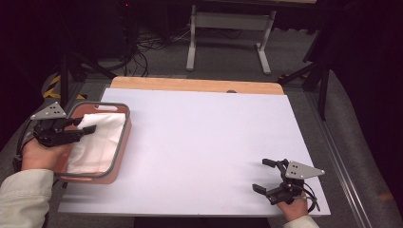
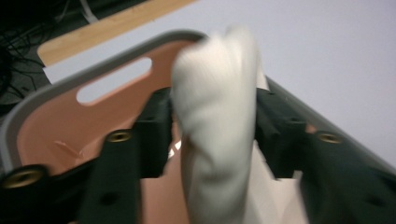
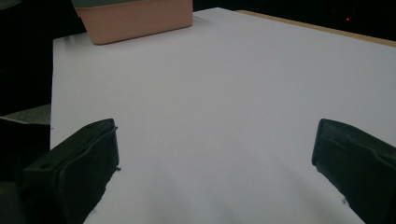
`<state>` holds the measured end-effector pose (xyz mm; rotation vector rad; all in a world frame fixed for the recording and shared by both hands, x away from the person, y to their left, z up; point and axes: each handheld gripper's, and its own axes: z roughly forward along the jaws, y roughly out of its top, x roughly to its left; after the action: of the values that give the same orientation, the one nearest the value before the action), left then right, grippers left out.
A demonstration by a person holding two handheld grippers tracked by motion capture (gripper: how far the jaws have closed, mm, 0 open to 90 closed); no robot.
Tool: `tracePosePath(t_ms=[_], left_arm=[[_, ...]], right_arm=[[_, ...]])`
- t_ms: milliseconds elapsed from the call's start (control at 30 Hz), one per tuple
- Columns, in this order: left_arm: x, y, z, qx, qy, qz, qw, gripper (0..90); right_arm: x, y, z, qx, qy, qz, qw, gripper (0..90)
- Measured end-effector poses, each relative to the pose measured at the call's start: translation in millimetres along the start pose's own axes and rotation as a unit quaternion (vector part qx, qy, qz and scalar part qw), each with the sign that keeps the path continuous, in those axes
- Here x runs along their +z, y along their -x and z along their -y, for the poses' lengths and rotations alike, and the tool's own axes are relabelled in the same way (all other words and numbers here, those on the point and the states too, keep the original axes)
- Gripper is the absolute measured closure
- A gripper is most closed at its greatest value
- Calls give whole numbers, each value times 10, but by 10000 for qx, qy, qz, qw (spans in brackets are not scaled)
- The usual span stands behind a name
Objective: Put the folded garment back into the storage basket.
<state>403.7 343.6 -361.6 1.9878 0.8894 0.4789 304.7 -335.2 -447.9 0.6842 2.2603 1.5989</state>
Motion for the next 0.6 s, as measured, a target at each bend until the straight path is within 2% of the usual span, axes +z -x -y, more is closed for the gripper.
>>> tracePosePath(t_ms=[33, 100, 167, 367, 600], left_arm=[[-5, 4, -6, -14, 64, -28, 10000, 332], [-33, 26, -55, -22, 247, -67, 9997, 262], [-40, 61, -98, 38, 291, -124, 9995, 198], [-20, 226, -239, 233, 339, -193, 9990, 108], [27, 427, -381, 329, 467, -6, 9984, 50]], right_arm=[[0, 0, 0, -1, -2, -2, 10000, 12], [0, -1, 0, -3, -1, -1, 10000, 11], [-1, -1, 0, -2, 1, -2, 10000, 11], [-3, 0, 0, -5, 8, 0, 10000, 12], [-2, 0, 0, -6, 9, 4, 10000, 11]])
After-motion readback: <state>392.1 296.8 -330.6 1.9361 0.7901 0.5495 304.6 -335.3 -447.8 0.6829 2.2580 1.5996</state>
